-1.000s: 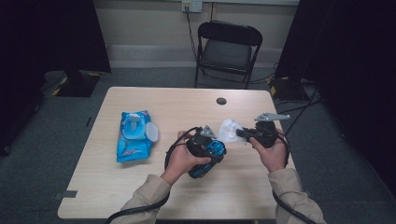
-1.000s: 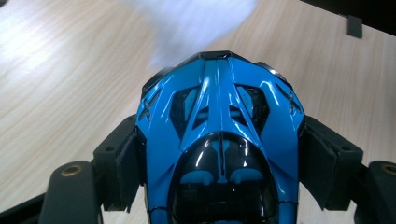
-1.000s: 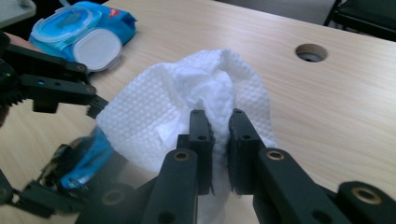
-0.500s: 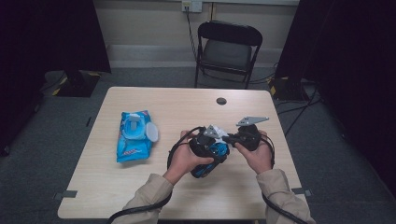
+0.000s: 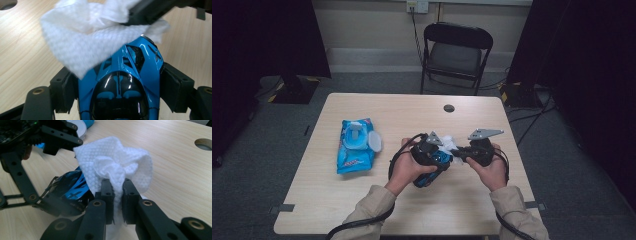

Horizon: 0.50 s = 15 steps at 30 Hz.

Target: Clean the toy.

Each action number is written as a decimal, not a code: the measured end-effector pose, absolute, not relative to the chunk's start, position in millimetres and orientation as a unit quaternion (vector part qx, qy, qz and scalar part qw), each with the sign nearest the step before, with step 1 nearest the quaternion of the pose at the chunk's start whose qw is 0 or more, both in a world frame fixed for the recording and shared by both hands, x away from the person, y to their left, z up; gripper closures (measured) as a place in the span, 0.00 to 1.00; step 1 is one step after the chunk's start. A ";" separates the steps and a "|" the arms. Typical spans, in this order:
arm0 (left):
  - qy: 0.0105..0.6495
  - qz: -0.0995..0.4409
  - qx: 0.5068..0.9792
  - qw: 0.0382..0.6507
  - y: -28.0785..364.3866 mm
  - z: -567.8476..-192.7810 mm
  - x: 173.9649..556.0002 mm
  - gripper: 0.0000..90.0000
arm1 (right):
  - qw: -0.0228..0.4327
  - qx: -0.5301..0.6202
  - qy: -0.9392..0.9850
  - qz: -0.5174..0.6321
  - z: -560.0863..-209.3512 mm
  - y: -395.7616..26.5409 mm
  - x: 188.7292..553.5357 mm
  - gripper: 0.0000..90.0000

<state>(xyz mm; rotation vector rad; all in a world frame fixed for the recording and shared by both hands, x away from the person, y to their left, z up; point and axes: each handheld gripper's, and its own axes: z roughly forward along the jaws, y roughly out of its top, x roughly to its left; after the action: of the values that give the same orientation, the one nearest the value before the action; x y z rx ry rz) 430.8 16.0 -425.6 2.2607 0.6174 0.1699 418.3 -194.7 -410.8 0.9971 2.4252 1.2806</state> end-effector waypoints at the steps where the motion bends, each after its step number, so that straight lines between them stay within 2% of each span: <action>1: 0.243 0.068 0.888 0.383 16.0 -425.5 431.3 0.27 | 0.111 0.340 0.826 0.436 -411.1 -194.5 417.5 0.91; 15: 0.262 0.075 0.882 0.384 19.6 -424.3 437.7 0.27 | 0.103 0.330 0.827 0.443 -412.1 -197.2 406.9 0.91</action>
<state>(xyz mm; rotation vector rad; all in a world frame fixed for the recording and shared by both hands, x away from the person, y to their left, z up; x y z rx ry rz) 437.7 19.6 -424.3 2.2495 0.6675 0.1903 406.9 -197.2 -412.1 0.9748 2.4413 1.3066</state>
